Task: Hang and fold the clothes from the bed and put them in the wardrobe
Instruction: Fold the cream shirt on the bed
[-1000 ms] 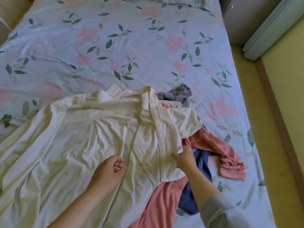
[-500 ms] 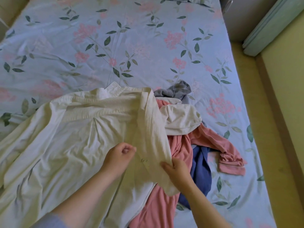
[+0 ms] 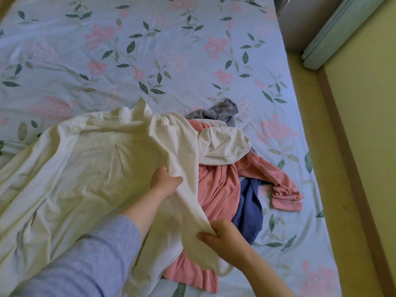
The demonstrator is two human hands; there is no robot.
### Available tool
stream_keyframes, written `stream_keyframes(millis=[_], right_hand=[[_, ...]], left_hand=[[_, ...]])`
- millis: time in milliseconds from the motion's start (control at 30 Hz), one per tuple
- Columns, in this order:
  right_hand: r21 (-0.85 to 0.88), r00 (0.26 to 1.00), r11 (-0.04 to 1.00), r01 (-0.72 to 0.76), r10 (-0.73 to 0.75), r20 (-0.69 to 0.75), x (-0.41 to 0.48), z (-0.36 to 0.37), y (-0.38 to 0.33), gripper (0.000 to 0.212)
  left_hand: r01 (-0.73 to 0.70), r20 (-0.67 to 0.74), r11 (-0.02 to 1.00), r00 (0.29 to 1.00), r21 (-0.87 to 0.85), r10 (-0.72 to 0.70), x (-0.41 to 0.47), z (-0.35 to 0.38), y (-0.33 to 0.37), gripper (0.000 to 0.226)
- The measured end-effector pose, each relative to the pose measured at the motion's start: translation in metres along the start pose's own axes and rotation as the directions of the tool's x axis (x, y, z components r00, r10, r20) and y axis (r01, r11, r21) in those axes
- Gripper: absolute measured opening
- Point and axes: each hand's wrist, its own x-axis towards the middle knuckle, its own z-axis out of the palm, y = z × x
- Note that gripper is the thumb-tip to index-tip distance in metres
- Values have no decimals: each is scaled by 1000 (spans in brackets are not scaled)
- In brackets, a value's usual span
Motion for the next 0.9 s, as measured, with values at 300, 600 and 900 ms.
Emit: stream_keyframes(millis=[300, 600, 900], right_hand=[[325, 994, 944, -63, 89, -65, 4, -9, 12, 29], [361, 942, 927, -100, 205, -267, 72, -11, -37, 56], [-534, 873, 843, -65, -211, -439, 130, -11, -71, 85]], left_hand=[[-169, -3, 985, 986, -44, 169, -44, -6, -34, 16], [-148, 1, 989, 989, 3, 148, -78, -49, -84, 14], [-95, 52, 993, 995, 74, 91, -77, -74, -127, 18]])
